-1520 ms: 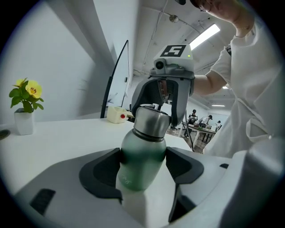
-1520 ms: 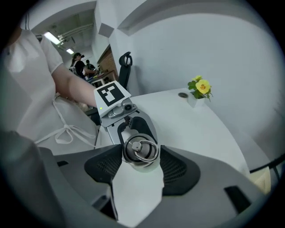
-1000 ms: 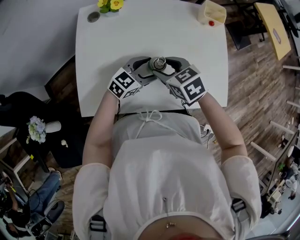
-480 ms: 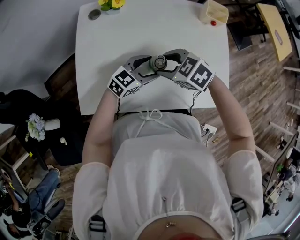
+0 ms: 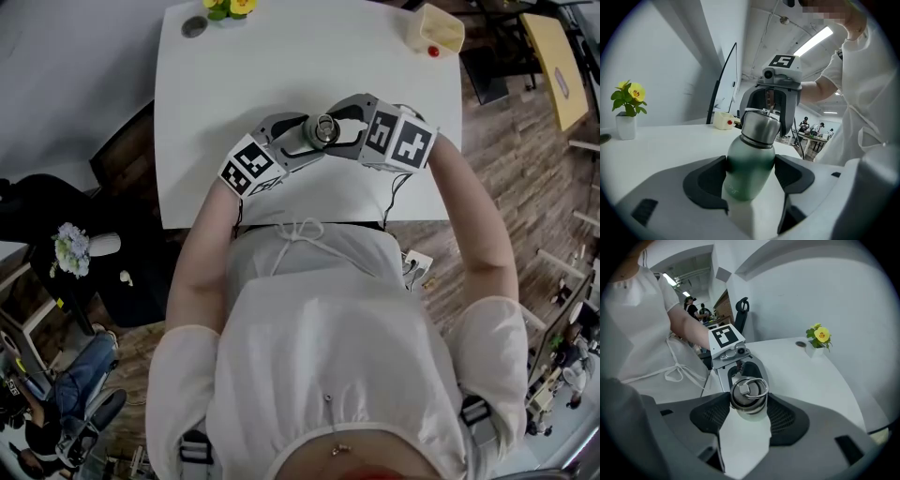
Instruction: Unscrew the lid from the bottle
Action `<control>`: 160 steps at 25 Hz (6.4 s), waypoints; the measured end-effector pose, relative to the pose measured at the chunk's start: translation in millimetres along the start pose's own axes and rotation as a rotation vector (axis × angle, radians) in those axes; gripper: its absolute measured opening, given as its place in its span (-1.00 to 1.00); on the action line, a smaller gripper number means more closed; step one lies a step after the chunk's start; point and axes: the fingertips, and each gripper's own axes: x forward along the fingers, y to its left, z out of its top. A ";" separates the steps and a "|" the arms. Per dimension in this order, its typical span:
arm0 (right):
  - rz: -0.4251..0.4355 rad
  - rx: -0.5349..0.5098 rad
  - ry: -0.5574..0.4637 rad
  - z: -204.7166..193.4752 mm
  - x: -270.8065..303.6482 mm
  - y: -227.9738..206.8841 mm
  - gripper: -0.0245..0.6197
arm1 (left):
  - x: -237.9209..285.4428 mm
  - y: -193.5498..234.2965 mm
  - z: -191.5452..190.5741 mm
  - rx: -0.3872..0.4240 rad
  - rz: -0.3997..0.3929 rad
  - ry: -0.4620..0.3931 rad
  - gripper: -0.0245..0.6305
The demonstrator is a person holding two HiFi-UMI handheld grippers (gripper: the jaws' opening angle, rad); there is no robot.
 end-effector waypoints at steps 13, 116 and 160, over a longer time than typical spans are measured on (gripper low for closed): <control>-0.375 0.460 -0.248 2.8 -6.3 -3.9 -0.03 | -0.4 0.1 1.1 -0.008 0.001 -0.009 0.11; -0.381 0.580 -0.134 -129.8 -5.2 -15.8 -0.13 | -18.4 -11.6 23.3 0.001 0.097 -0.043 0.11; -0.938 0.333 -0.769 25.0 -179.0 -14.0 -0.92 | -167.0 -9.4 188.4 0.188 0.640 -0.341 -0.87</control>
